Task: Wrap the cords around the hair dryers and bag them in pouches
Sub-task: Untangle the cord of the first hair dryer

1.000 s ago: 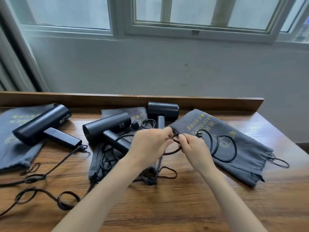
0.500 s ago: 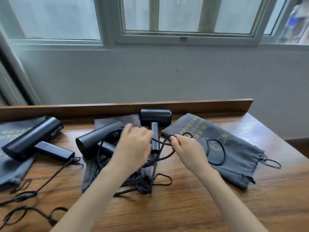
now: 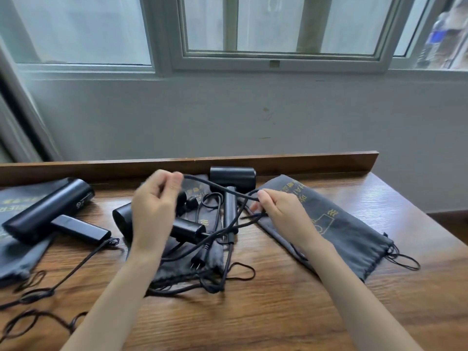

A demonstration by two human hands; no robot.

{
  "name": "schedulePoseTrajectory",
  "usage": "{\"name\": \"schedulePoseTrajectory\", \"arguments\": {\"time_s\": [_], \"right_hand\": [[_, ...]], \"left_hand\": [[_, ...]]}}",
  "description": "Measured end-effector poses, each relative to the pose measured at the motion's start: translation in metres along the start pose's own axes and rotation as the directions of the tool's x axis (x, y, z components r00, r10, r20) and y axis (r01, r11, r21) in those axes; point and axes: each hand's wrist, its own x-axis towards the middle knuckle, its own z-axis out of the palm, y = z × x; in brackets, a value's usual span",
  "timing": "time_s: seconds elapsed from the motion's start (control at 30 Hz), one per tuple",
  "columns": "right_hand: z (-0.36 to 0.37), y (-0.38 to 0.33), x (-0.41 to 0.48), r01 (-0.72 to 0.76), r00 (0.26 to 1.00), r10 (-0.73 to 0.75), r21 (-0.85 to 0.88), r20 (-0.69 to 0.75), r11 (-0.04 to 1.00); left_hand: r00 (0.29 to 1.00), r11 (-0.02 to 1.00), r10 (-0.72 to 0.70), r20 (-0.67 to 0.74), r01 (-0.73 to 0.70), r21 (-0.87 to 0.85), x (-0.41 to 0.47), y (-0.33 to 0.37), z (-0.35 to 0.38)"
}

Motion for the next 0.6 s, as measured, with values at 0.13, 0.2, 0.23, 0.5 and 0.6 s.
{"name": "schedulePoseTrajectory", "arguments": {"time_s": [0.13,0.2,0.23,0.5,0.6], "right_hand": [[-0.007,0.003,0.002,-0.05,0.997,0.057,-0.132,0.052,0.99],[-0.01,0.001,0.002,-0.062,0.994,0.077,-0.175,0.08,0.983],[-0.009,0.0,0.003,-0.067,0.993,0.083,-0.183,0.082,0.981],[0.001,-0.009,0.003,-0.007,0.994,0.017,-0.099,0.107,0.995],[0.001,-0.008,-0.001,0.005,0.994,0.002,-0.065,0.114,0.998]], "left_hand": [[0.978,0.991,-0.116,-0.173,0.102,-0.09,0.022,-0.012,-0.023],[0.989,0.992,-0.05,-0.137,0.065,0.105,0.025,-0.015,-0.03],[0.995,0.958,-0.003,-0.1,0.032,0.284,0.026,-0.016,-0.03],[0.694,0.223,0.363,0.622,-0.713,0.665,-0.006,-0.004,0.038],[0.624,0.295,0.409,0.666,-0.781,0.55,-0.018,-0.007,0.06]]}}
